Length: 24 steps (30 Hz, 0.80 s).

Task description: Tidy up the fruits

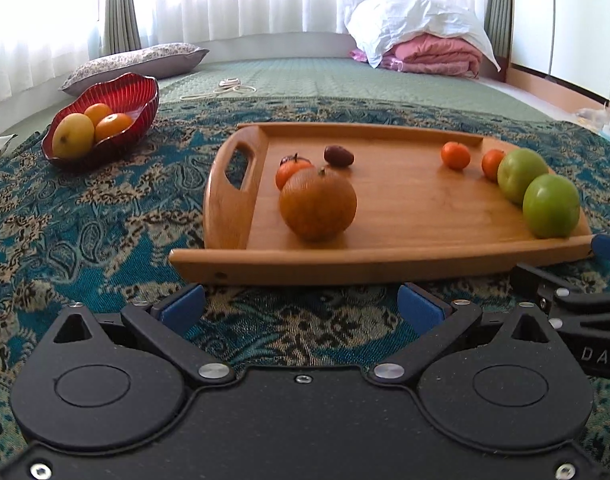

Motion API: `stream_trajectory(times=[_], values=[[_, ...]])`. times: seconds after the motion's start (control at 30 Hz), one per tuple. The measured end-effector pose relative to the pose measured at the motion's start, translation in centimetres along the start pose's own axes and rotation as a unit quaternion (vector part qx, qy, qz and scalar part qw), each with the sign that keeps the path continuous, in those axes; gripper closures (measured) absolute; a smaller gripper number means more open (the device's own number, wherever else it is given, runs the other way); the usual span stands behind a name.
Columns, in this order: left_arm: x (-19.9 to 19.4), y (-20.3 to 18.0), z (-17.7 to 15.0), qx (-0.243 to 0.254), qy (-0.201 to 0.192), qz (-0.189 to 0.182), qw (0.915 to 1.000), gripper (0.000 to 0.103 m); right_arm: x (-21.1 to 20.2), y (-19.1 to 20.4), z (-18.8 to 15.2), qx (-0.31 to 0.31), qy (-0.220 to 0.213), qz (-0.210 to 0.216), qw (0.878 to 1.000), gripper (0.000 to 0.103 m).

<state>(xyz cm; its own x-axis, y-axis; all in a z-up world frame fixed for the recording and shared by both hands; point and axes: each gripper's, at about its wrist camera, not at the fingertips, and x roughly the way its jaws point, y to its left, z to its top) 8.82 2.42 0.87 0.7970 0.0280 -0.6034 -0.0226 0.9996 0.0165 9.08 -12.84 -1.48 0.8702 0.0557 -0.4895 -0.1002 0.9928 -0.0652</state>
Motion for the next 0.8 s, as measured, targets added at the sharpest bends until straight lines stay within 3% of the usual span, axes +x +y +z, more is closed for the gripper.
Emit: stream_trajectory(times=[0.57, 0.8], values=[[1.6, -0.4, -0.8, 0.003, 0.01, 0.008, 0.9999, 0.0, 1.9, 0.1, -1.3, 0.011, 0.042, -0.002, 0.999, 0.0], [1.7, -0.5, -1.1, 0.005, 0.006, 0.008, 0.9999, 0.0, 1.9, 0.2, -1.5, 0.011, 0.039, -0.003, 0.999, 0.0]])
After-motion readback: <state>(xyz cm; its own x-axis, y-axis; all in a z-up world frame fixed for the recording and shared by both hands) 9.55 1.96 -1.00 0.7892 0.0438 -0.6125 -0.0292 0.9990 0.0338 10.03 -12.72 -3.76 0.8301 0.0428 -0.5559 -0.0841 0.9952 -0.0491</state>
